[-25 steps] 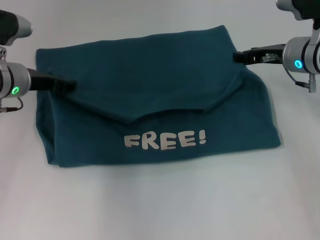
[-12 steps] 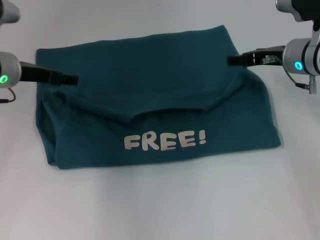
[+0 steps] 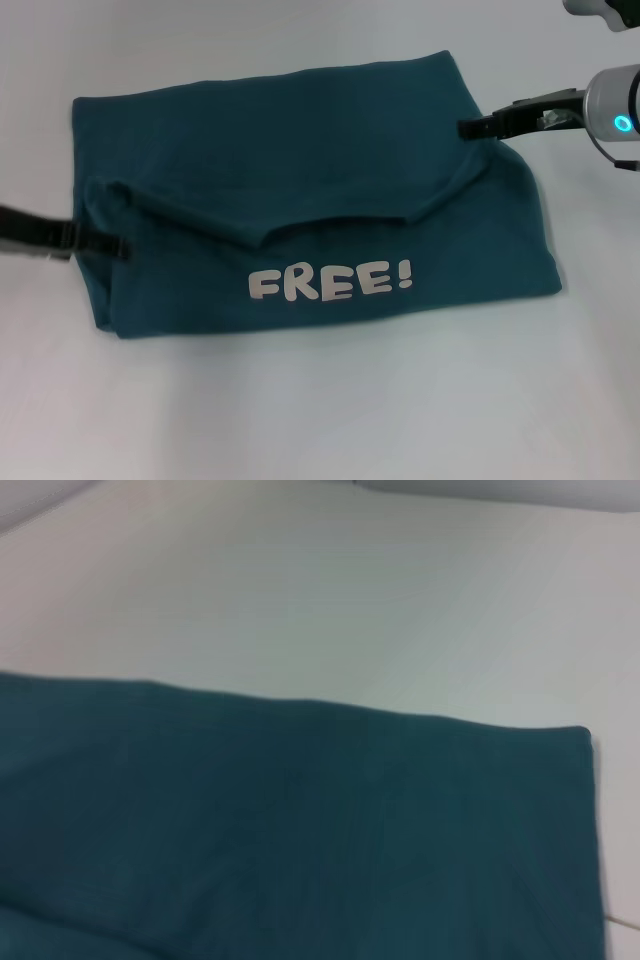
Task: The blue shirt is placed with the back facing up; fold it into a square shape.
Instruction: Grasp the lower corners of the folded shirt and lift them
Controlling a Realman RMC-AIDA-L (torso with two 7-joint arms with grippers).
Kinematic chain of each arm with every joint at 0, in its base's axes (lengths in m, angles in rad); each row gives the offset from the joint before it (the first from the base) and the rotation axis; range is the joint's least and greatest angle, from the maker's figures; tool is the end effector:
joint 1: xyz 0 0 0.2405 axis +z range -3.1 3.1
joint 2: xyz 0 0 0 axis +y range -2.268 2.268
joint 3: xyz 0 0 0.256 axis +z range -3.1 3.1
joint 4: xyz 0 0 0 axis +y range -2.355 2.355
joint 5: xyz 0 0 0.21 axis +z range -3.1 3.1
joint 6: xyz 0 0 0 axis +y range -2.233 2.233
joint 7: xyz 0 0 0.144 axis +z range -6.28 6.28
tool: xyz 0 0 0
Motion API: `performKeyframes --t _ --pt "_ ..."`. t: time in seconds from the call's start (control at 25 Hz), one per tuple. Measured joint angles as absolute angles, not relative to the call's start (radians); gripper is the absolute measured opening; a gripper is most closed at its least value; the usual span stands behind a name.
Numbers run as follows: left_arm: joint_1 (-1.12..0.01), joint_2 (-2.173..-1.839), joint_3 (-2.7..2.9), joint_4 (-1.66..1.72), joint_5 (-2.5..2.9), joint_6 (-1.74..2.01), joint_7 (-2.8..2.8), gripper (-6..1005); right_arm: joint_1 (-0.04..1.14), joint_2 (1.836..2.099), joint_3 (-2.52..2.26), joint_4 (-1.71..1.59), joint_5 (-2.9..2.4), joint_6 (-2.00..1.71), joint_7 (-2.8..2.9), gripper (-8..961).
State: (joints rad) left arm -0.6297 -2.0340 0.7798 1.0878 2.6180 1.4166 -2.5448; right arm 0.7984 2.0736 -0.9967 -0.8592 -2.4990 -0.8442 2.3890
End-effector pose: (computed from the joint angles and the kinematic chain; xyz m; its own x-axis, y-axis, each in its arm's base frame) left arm -0.2708 0.3889 0.0788 0.4030 0.8664 0.2949 0.8617 -0.2507 -0.4412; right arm 0.2018 0.4682 0.0254 0.7151 -0.5898 -0.3752 -0.6714 -0.4301 -0.6036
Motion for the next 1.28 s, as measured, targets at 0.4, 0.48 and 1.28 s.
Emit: performKeyframes --t 0.4,0.48,1.28 --pt "-0.599 -2.053 0.782 1.083 2.696 1.490 -2.642 896 0.801 2.086 -1.004 -0.887 -2.586 -0.867 2.395 937" --pt "-0.600 -2.053 0.781 1.063 2.697 1.478 -2.644 888 0.801 2.087 -1.018 -0.888 -2.586 -0.873 2.399 936" --pt "-0.625 -2.067 0.836 0.932 2.707 1.354 -2.622 810 0.793 2.088 -1.044 -0.894 -2.586 -0.889 2.413 935"
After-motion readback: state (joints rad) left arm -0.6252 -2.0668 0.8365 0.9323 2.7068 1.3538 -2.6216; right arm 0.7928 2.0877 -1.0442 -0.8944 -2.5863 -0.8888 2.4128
